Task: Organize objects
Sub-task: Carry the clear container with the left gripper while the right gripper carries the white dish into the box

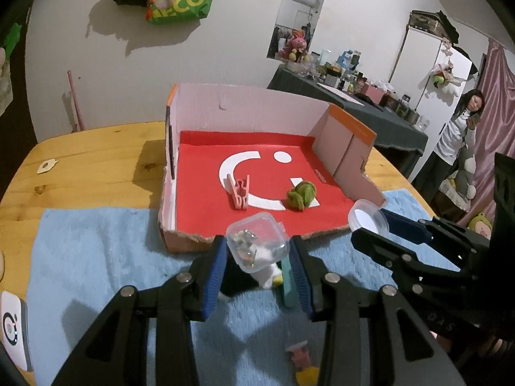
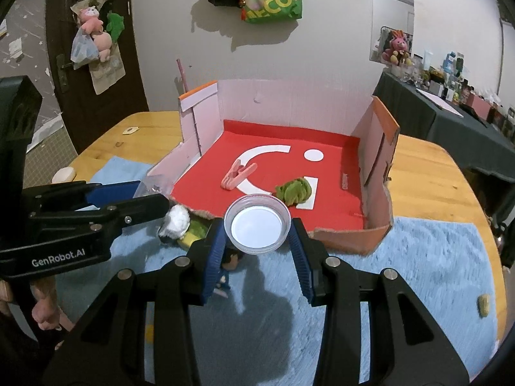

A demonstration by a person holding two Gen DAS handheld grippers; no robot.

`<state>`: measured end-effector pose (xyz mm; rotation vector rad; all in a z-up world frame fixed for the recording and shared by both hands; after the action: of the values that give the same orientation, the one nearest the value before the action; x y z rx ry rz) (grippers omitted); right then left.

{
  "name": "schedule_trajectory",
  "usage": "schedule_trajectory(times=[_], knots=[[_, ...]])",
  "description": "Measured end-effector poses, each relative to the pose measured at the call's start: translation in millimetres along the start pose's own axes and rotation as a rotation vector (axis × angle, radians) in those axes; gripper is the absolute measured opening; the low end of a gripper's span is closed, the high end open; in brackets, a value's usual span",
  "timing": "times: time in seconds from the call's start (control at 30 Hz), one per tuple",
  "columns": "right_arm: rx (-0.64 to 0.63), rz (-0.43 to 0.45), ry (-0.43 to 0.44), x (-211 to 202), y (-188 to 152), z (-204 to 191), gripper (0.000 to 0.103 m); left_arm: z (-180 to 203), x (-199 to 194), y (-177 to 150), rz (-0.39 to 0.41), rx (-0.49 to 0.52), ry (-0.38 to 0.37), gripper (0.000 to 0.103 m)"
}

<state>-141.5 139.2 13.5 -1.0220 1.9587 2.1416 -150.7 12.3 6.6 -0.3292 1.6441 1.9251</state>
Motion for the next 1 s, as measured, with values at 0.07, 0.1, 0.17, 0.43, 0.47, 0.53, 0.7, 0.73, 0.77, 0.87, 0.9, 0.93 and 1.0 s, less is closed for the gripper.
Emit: schedule_trajectory(times=[0.07,0.1,0.17,0.43,0.47,0.53,0.7,0.73,0.77,0.87,0.9,0.93,1.0], knots=[[0.001,-0.002,-0.001,3,4,3,0.039,0,4,3,-0.006,0.001,-0.002,0.042],[0.001,-0.003,-0.001,5,6,4,0.039,0,6,5,-0.009,0.002,-0.003,0.042],[0.000,-0.007,-0.001,9,9,6,0.039,-1,10,8,-0.014,0.007,-0.002,0.042],[0.002,-0.042,0.005,29,15,14,0.039,-4,27,18,-0.037,0.014,-0.001,0.042],[0.001,-0.047,0.008,31,15,15,0.039,-4,30,18,-0.043,0.014,0.000,0.042],[-0.001,-0.057,0.011,37,15,16,0.039,-6,34,18,-0.055,0.016,0.001,0.042],[0.003,-0.111,0.029,54,12,20,0.039,-7,48,16,-0.105,0.021,-0.011,0.042],[0.005,-0.130,0.034,59,10,21,0.039,-8,52,16,-0.119,0.018,-0.019,0.042],[0.006,-0.141,0.037,61,9,22,0.039,-8,54,15,-0.129,0.019,-0.023,0.042],[0.014,-0.184,0.053,71,5,25,0.039,-10,62,13,-0.162,0.027,-0.026,0.042],[0.014,-0.192,0.055,73,5,26,0.039,-10,64,12,-0.171,0.029,-0.028,0.042],[0.010,-0.207,0.058,76,3,26,0.039,-10,66,11,-0.181,0.031,-0.028,0.042],[0.002,-0.228,0.061,81,1,26,0.039,-11,72,8,-0.202,0.040,-0.024,0.042]])
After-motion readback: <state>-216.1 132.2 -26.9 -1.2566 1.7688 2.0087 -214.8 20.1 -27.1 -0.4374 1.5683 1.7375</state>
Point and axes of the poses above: each gripper's, at about its wrist camera, not at the fingertips, and x roughly the way its jaws point, z to its right, y to its top, the point moved 6 cm from there along x, roughly the way its jaws point, and after that the axes turned 10 degrees about z, right-handed, at the moved point
